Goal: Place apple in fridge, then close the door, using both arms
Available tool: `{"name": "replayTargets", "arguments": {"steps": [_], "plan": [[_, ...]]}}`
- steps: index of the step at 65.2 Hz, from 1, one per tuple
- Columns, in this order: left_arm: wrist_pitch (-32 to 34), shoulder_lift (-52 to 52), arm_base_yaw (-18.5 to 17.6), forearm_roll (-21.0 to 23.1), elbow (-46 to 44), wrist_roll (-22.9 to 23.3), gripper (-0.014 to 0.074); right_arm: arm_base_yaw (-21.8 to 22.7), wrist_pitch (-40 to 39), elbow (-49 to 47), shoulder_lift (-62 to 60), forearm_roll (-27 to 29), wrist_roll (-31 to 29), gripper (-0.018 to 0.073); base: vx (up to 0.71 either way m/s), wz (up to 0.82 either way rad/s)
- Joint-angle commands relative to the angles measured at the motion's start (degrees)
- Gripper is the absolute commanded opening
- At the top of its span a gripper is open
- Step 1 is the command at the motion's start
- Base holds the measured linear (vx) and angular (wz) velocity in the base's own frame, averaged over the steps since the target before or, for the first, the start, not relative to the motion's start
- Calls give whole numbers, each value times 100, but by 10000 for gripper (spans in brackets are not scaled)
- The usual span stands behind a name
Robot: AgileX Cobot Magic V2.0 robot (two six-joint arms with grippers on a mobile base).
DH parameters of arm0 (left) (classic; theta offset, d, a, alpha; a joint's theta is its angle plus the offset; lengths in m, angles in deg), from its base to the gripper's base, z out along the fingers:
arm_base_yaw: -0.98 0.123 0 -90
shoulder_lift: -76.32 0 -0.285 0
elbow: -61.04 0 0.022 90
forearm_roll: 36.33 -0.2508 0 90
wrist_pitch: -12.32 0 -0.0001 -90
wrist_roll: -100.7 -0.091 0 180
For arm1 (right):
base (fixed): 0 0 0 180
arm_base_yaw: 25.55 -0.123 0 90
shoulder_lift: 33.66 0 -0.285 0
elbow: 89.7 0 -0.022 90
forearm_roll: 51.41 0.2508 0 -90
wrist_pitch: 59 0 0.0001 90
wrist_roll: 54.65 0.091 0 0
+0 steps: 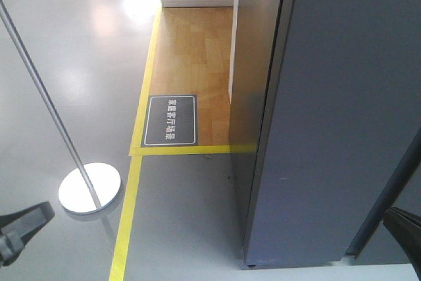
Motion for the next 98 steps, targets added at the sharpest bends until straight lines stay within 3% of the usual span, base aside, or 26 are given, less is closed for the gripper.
{"name": "replayTargets", "arguments": {"steps": [1,8,34,42,47,59,67,76,79,85,92,98], "plan": [[286,-9,-9,767,-134,7,-6,25,-230,-153,34,166,-55,-3,0,0],[576,-9,-9,1047,-134,7,-6,25,-230,-153,34,166,-55,-3,0,0],[854,-9,-9,1142,-134,64,-6,25,-230,-153,34,166,-49,-3,0,0],[741,-9,-9,1990,-134,253,-6,25,-230,-153,34,166,-49,-3,0,0],[715,-9,-9,3050,-134,249,-6,25,-230,-153,34,166,-49,-3,0,0],[773,-9,-9,5001,-134,249,-6,25,-230,-153,34,166,-54,-3,0,0],[865,-9,-9,5753,-127,249,-6,25,-230,-153,34,166,-54,-3,0,0],[882,-9,-9,5919,-125,230,-6,25,-230,-153,34,166,-49,-3,0,0],[853,-9,-9,5894,-106,40,-6,25,-230,-153,34,166,-49,-3,0,0],[837,-9,-9,5901,26,-1105,-6,25,-230,-153,34,166,-49,-3,0,0],[880,-31,-81,5946,336,-3640,-6,25,-230,-153,34,166,-49,-3,0,0],[1091,-31,-290,5971,689,-5278,-6,25,-230,-153,34,166,-49,-3,0,0]]}}
